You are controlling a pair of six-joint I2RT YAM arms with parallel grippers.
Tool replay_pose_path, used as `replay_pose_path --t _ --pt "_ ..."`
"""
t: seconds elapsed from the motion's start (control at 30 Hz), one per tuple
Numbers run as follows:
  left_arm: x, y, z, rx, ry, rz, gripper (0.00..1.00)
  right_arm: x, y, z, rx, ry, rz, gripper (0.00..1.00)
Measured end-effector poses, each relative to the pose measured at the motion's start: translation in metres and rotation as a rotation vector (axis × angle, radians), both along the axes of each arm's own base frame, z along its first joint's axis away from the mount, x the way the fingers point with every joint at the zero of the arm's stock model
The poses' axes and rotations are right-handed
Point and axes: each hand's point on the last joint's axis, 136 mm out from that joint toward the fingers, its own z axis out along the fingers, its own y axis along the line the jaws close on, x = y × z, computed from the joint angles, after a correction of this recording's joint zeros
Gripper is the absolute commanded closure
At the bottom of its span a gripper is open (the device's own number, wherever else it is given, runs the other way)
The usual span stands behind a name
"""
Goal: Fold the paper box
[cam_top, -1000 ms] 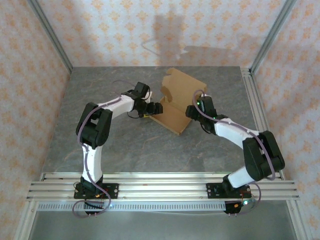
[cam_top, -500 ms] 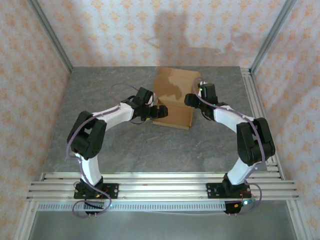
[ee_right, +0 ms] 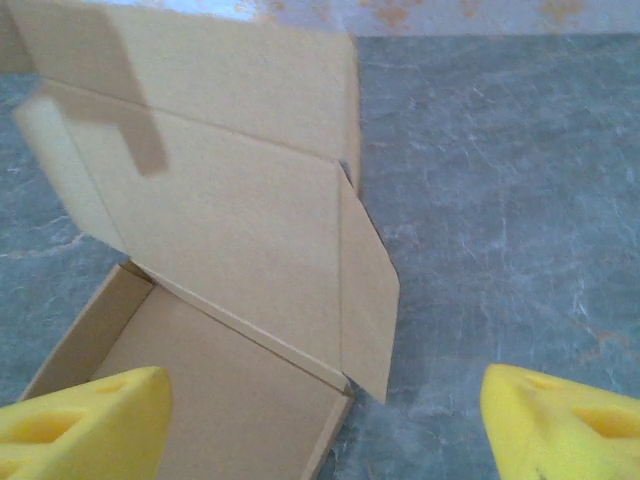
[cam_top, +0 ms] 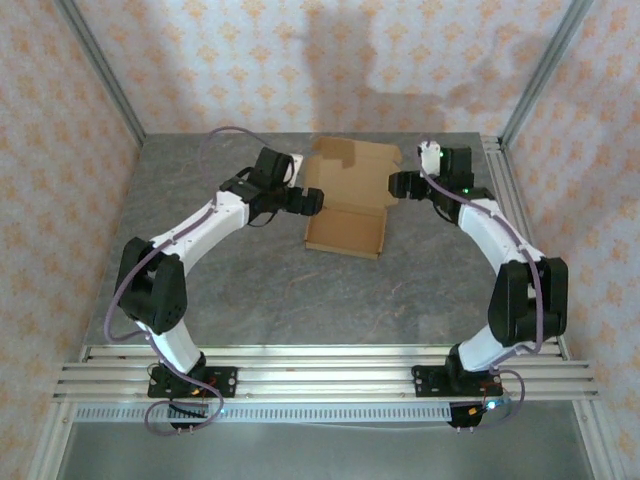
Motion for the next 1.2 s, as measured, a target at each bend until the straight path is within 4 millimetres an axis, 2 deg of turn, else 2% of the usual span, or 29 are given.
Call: replay_pose_path --t 0.13,0.27,0.43,0.53,0.6,0.7,0.93,1.0,1.2 --pt "0.006 0.012 0.003 -0.012 -0.001 -0.007 0.0 0.012 -0.006 0.012 -0.03 0.004 0.092 0.26" --pt "0.004 0.014 -0.001 -0.007 0.01 -0.019 0.0 0.022 -0.006 0.012 -0.069 0.043 0.188 0.31" --pt "-0.011 0.016 -0.026 0.001 0.064 -0.039 0.0 0.034 0.0 0.004 -0.119 0.116 0.292 0.41" --pt "-0.02 0.019 -0.04 0.006 0.09 -0.042 0.0 0.039 0.0 -0.002 -0.14 0.157 0.33 0.5" --pt "-0.025 0.02 -0.043 0.002 0.092 -0.044 0.0 0.042 0.0 -0.007 -0.146 0.191 0.349 0.59" --pt "-0.029 0.02 -0.038 -0.012 0.081 -0.051 0.0 0.045 0.002 -0.012 -0.144 0.231 0.378 0.6" --pt "-0.022 0.024 -0.024 -0.034 0.029 -0.039 0.0 0.035 0.008 -0.023 -0.114 0.313 0.434 0.65" --pt "-0.022 0.025 -0.024 -0.035 0.027 -0.038 0.0 0.032 0.01 -0.026 -0.117 0.328 0.447 0.73" --pt "-0.022 0.025 -0.028 -0.035 0.027 -0.039 0.0 0.022 0.011 -0.031 -0.117 0.37 0.466 0.74"
